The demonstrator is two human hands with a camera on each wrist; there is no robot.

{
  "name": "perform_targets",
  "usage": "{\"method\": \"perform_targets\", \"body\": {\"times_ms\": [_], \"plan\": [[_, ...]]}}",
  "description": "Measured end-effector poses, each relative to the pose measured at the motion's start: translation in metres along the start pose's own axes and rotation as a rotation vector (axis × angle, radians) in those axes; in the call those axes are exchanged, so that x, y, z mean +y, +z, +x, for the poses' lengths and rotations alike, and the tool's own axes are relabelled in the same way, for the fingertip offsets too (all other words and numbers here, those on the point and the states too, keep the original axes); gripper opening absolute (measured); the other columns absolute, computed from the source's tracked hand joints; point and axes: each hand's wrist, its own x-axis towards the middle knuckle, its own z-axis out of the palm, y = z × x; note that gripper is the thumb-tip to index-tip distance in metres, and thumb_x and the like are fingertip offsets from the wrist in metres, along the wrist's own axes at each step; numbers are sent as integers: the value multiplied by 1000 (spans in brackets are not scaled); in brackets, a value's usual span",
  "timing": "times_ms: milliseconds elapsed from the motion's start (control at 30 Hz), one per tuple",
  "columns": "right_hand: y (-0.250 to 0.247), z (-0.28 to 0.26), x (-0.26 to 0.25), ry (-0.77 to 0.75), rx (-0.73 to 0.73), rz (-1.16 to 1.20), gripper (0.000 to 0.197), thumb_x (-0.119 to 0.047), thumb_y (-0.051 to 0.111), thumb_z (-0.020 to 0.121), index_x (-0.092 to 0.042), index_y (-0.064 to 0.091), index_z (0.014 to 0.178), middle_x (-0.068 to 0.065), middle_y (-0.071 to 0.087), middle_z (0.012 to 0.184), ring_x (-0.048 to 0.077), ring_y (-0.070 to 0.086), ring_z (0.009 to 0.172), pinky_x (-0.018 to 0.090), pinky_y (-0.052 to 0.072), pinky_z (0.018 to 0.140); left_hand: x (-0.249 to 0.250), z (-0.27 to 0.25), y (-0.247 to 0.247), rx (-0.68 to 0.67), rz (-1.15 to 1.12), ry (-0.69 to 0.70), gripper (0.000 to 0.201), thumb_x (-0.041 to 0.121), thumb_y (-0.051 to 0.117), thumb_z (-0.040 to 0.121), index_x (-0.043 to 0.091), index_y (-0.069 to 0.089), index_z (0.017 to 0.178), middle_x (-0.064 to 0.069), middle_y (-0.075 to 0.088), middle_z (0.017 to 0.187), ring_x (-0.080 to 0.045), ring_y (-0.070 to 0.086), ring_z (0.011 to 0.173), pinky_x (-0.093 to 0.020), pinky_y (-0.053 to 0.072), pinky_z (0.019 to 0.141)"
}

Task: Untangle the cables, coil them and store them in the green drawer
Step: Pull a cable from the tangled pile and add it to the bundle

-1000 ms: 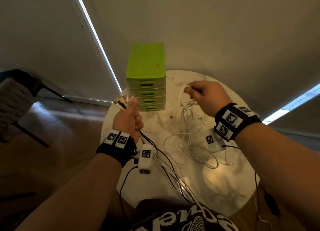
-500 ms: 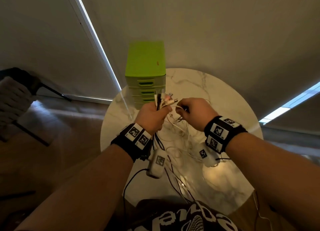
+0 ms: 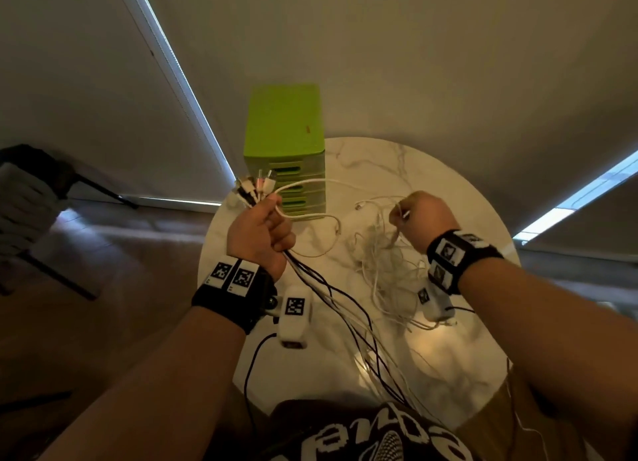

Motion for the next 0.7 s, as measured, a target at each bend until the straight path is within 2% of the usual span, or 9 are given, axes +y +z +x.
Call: {"method": "perform_targets", "body": {"times_ms": [67,100,167,233,300,433,533,600,700], "plan": [[-16,7,-4,-2,156,163,13,-28,70,92,-18,76,86,-1,64,93,19,61,82,31,49,76,0,6,-9,49,3,-4,25,17,47,103,16,53,78,10,27,45,-6,20,36,-18,16,35],[-22,9,-4,5,182,202,12,-29,71,92,-20,76,86,-2,65,89,17,61,80,29,47,75,-1,9,-13,69,-7,2,25,18,48,102,16,54,79,10,27,46,-6,20,36,-18,17,34],[-25,10,3,37,81,130,11,-31,73,91,-21,77,88,-2,69,84,18,63,80,27,46,73,0,13,-19,89,-59,14,23,19,51,101,16,54,78,9,30,49,-6,21,37,-18,19,33],[-19,12,17,78,-18,3,12,-33,74,90,-22,77,90,1,72,89,21,66,83,29,49,73,2,15,-19,75,-126,15,21,21,52,100,16,54,79,8,37,53,-6,23,37,-19,22,32],[-10,11,29,83,-19,-48,14,-34,72,91,-21,76,93,5,67,96,25,64,87,31,47,73,5,14,-16,46,-168,14,22,21,50,101,15,53,79,8,39,53,-5,24,37,-19,22,32],[10,-3,37,-30,-39,-144,13,-28,67,94,-22,72,103,6,59,105,29,62,91,31,46,74,8,9,-7,5,-209,18,27,21,44,103,15,50,78,10,35,46,-5,23,35,-19,23,32],[16,-15,44,-28,22,34,22,-14,67,89,-25,63,107,2,58,113,23,63,90,37,54,78,10,11,-11,9,-215,38,26,20,43,103,16,49,78,11,35,46,-5,23,35,-19,23,32],[14,-23,45,-41,68,203,31,-7,68,86,-28,57,107,-3,55,118,15,66,90,38,58,76,12,15,-20,21,-222,52,25,19,43,102,16,49,78,10,33,47,-5,22,35,-18,23,32],[8,-32,45,-11,74,264,32,-12,71,83,-31,55,104,-5,57,111,11,66,85,34,58,69,11,16,-28,42,-228,51,26,19,43,102,16,50,77,10,33,47,-5,23,35,-19,22,33]]}}
